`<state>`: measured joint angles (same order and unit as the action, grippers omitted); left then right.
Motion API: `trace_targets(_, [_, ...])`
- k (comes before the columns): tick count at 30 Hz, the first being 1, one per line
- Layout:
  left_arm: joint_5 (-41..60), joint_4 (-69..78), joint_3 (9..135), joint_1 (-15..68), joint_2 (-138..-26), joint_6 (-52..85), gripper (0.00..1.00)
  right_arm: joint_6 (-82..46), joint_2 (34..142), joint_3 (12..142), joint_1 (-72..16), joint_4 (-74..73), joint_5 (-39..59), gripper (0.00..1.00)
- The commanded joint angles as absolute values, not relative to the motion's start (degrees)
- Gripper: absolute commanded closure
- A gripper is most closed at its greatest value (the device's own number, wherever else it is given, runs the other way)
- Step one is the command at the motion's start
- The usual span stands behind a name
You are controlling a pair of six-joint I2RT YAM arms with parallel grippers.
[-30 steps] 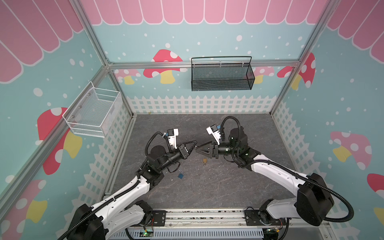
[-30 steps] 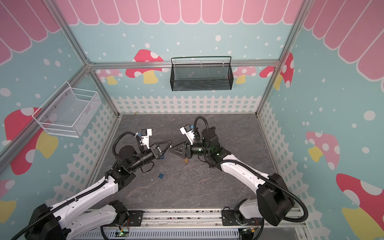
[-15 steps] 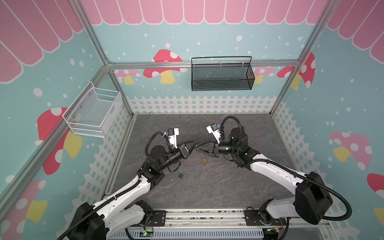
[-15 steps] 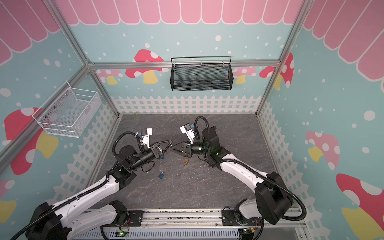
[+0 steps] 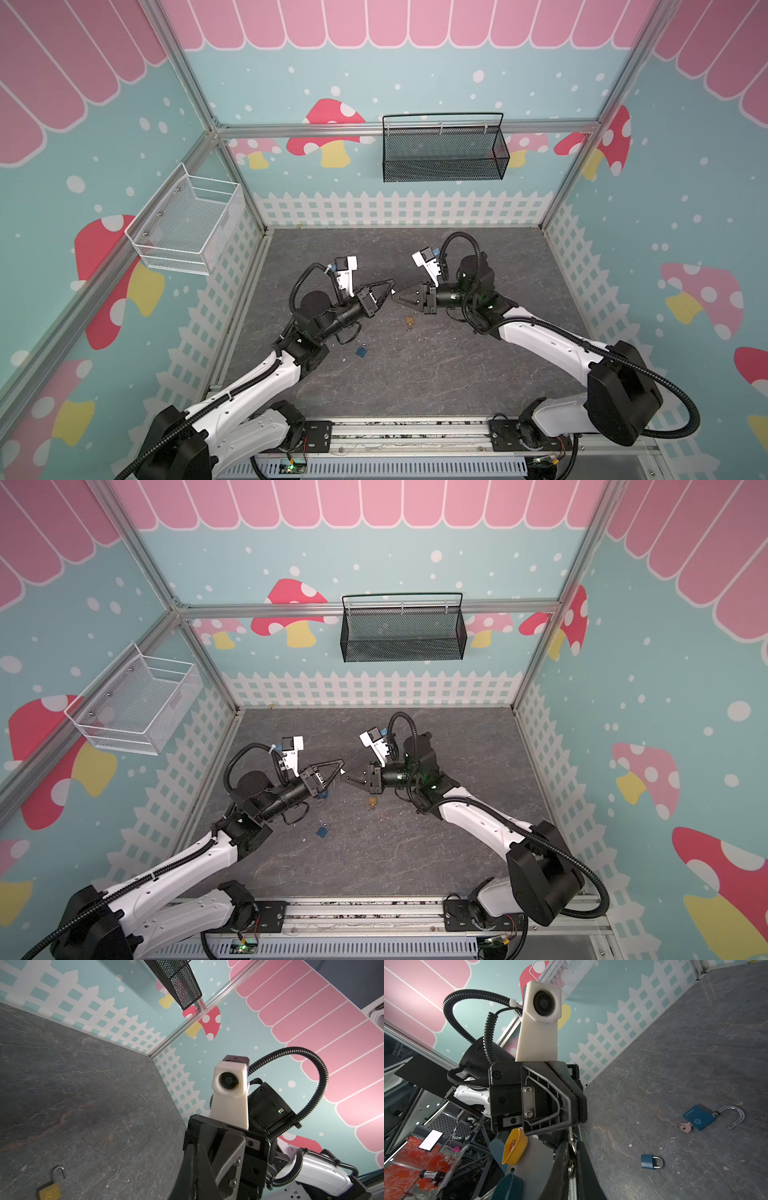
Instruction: Unlock with the key
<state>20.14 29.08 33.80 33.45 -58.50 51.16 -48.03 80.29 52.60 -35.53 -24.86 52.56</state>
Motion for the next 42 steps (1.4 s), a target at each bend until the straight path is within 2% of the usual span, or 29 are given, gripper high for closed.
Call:
trace_targets(1, [19.55,30.25,33.01,33.55,-57.25,50.36,1.0,-48.34,80.38,52.65,-35.08,-26.46,53.09,0.93])
trace_targets(7, [19.57,30.04,32.89,33.53,-56.82,49.75,1.0,-48.14,80.42,52.68,-34.87,-26.22,53.09,1.0])
trace_targets(10, [19.98,30.22,33.05,33.53,-56.43,49.57,1.0,-46.14,80.26,53.33,-34.73,-23.55,52.38,1.0])
trace_targets(11, [19.81,30.18,32.97,33.56,-56.15,49.5,0.96,-45.3,80.18,53.63,-34.62,-22.09,52.01,1.0])
trace_targets(15, [17.11,24.02,33.12,33.19,-53.43,48.29,0.69,-39.24,79.51,54.84,-34.5,-12.78,48.34,1.0])
trace_targets(18, [12.35,10.6,34.88,33.2,-50.89,45.76,0.61,-35.03,78.8,54.11,-34.48,-7.13,44.74,1.0])
trace_targets(23, [0.84,-16.71,39.05,33.17,-50.32,42.83,0.57,-30.76,77.98,50.62,-34.5,-1.85,40.38,1.0])
trace_targets(26, [-1.52,-24.57,38.95,33.17,-52.25,43.13,0.54,-30.05,77.4,47.51,-34.57,-1.26,37.97,1.0])
trace_targets(31, [-1.66,-29.39,38.07,33.82,-59.04,43.59,0.48,-30.55,76.77,42.4,-35.27,-2.86,37.03,1.0])
trace_targets(42, [-7.52,-31.82,38.6,37.07,-72.28,43.52,0.44,-34.08,75.04,32.32,-37.4,-14.79,34.93,1.0])
